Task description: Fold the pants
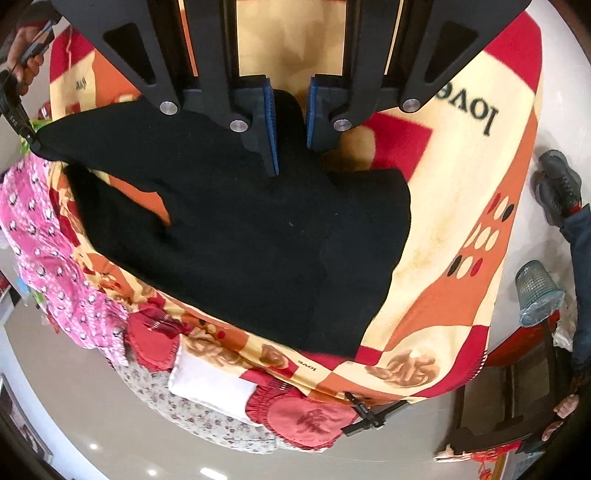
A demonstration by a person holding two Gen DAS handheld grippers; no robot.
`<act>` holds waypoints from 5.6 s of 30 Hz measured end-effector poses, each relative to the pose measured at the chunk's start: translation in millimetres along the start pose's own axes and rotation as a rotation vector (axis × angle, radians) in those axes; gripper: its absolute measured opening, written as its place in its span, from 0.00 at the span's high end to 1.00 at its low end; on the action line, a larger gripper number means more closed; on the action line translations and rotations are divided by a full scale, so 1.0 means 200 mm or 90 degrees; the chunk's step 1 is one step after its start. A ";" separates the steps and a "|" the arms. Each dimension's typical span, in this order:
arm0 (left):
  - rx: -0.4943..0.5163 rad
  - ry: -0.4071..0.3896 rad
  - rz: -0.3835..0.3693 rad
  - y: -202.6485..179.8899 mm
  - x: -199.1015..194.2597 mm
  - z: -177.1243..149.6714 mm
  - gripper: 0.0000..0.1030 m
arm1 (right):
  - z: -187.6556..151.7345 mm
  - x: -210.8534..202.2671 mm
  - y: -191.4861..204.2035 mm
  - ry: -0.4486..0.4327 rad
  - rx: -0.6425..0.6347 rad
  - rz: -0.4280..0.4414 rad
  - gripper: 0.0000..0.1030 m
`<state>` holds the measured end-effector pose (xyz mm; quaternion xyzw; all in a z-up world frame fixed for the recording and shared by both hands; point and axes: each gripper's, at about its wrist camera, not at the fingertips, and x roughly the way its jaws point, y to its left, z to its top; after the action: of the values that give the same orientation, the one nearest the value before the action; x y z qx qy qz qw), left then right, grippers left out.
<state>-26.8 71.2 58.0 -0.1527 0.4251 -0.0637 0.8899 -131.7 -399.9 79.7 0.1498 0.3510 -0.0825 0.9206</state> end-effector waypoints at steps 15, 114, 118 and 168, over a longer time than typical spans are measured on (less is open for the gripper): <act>-0.015 0.029 0.002 0.06 0.01 -0.05 0.89 | -0.17 0.16 -0.11 0.088 -0.009 -0.068 0.91; -0.179 -0.047 0.021 0.21 0.20 0.17 0.26 | -0.33 0.10 0.48 0.125 -0.350 0.128 0.89; -0.168 -0.022 0.034 0.17 0.34 0.25 0.30 | -0.29 0.13 0.46 0.118 -0.333 0.125 0.87; -0.065 -0.018 0.053 0.12 0.13 -0.14 0.93 | -0.05 0.31 0.27 0.110 -0.113 0.198 0.60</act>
<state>-33.1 80.7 14.8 -0.1811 0.4212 -0.0024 0.8887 -77.8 -349.0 42.0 0.1270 0.4069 0.1049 0.8985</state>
